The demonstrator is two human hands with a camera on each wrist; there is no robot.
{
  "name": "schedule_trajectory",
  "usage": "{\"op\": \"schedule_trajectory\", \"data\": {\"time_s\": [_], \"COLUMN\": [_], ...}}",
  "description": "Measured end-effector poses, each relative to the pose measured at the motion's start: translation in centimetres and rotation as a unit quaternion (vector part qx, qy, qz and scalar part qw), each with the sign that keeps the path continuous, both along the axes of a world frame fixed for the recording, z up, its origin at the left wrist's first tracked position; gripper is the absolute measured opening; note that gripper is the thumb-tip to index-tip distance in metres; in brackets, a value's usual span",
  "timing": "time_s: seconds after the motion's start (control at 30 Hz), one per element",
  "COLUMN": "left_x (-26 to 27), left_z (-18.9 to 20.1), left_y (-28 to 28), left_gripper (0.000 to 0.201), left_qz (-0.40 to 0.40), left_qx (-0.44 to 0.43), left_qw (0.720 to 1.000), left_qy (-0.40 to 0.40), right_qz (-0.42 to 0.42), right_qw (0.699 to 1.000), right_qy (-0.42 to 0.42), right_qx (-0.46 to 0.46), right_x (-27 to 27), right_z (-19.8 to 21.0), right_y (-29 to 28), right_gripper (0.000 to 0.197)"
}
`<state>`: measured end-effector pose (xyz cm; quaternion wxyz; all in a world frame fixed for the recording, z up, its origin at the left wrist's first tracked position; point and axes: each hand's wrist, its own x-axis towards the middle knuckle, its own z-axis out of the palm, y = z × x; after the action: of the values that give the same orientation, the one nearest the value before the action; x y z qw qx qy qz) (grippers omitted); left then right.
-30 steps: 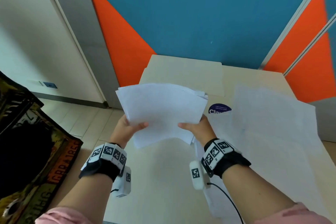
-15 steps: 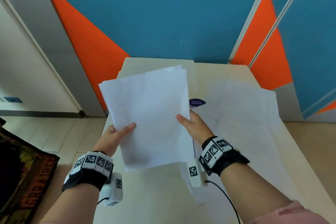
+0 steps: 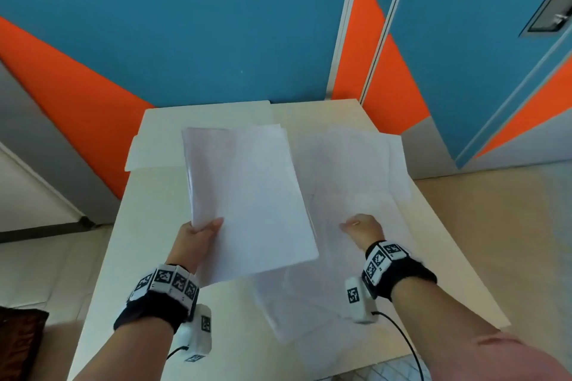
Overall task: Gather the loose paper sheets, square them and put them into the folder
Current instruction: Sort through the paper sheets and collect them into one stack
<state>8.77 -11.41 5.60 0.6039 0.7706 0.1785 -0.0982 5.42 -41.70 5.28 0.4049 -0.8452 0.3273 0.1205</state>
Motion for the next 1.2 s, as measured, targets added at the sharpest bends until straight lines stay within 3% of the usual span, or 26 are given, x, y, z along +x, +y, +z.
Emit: {"op": "schedule_trajectory", "data": {"time_s": [0.1,0.2,0.4,0.53,0.6,0.7,0.83,0.9,1.03,1.1,1.2], "left_x": [0.1,-0.3,-0.6,-0.4,-0.5,-0.5,-0.3,-0.1,-0.2,-0.2,0.0], "left_z": [-0.2,0.0,0.2,0.1,0.1,0.2,-0.2,-0.4,-0.2,-0.1,-0.3], "left_y": [-0.9,-1.0,-0.5,0.0,0.1,0.4,1.7,2.2,2.5,2.6,3.2], "left_gripper": [0.042,0.037,0.046,0.049,0.048,0.045,0.042,0.04,0.028,0.027,0.037], "left_qz": [0.01,0.029,0.057,0.062,0.06,0.059,0.057,0.058,0.044,0.039,0.034], "left_qx": [0.013,0.032,0.071,0.083,0.083,0.075,0.078,0.073,0.072,0.069,0.067], "left_qw": [1.0,0.999,0.996,0.994,0.995,0.995,0.994,0.995,0.996,0.996,0.997], "left_qy": [0.014,0.015,0.02,0.022,0.023,0.025,0.042,0.045,0.041,0.039,0.037], "right_qz": [-0.076,-0.155,-0.084,-0.084,-0.139,-0.178,-0.252,-0.235,-0.135,-0.134,-0.095], "right_qw": [0.975,0.958,0.966,0.965,0.962,0.974,0.966,0.971,0.989,0.99,0.994], "right_qy": [0.146,0.2,0.226,0.234,0.219,0.133,0.035,0.026,0.059,0.037,-0.013], "right_qx": [-0.15,-0.137,-0.094,-0.083,-0.084,-0.048,-0.037,-0.028,-0.022,-0.04,-0.048], "right_x": [-1.9,-3.4,-0.3,0.0,0.0,0.1,-1.0,-1.5,-2.6,-3.3,-4.1], "right_z": [-2.4,-3.1,-5.2,-6.0,-5.8,-6.1,-5.7,-4.8,-2.7,-1.4,1.2], "right_y": [-6.5,-9.5,-6.9,-5.1,-4.5,-3.6,-3.2,-3.1,-2.8,-3.0,-3.1], "right_gripper": [0.061,0.094,0.122,0.109,0.104,0.091,0.055,0.055,0.077,0.068,0.035]}}
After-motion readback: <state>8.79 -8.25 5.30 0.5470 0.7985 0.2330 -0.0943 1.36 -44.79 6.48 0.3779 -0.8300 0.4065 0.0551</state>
